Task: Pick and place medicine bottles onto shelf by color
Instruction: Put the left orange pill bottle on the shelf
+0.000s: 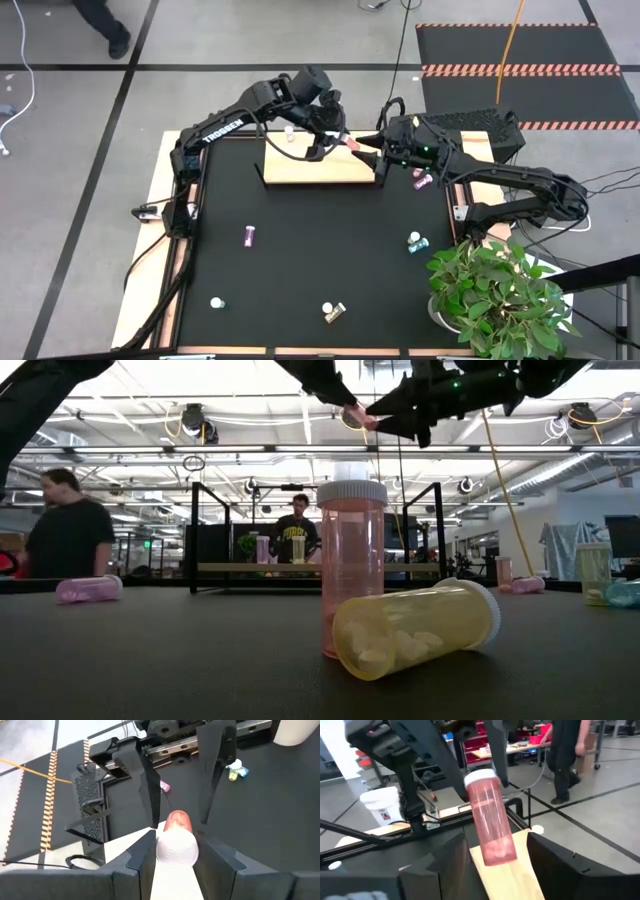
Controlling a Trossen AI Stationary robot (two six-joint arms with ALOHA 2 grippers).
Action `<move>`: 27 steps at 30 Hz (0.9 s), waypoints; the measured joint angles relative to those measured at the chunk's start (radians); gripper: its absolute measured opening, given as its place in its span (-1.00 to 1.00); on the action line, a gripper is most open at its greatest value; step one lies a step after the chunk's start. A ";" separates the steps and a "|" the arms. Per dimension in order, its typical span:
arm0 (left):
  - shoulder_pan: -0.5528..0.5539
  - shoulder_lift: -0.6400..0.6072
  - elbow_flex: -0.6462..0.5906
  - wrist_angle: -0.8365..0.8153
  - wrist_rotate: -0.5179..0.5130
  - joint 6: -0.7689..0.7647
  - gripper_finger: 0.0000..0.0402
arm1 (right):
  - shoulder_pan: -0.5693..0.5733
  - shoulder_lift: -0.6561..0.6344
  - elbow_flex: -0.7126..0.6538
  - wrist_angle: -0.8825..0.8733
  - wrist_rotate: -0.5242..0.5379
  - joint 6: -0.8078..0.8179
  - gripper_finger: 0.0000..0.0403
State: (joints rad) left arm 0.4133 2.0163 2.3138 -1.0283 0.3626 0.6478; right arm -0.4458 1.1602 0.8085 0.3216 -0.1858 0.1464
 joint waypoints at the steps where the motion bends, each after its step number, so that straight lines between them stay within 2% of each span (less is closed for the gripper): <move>1: -0.002 0.000 0.000 0.001 0.000 -0.003 -0.34 | 0.000 0.001 0.000 0.003 -0.016 0.000 -0.03; 16: -0.037 0.000 0.000 0.004 -0.001 -0.103 -0.33 | -0.001 0.002 0.000 -0.027 -0.112 0.048 -0.48; 22: -0.046 -0.008 0.000 0.029 -0.024 -0.127 -0.33 | -0.001 0.002 0.000 -0.014 -0.134 0.053 -0.49; 27: -0.049 -0.060 -0.001 0.075 -0.080 -0.181 -0.33 | -0.003 -0.007 0.001 0.085 -0.138 0.053 -0.47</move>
State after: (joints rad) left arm 0.3648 1.9560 2.3131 -0.9535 0.2831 0.4665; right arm -0.4485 1.1530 0.8097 0.4069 -0.3234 0.1998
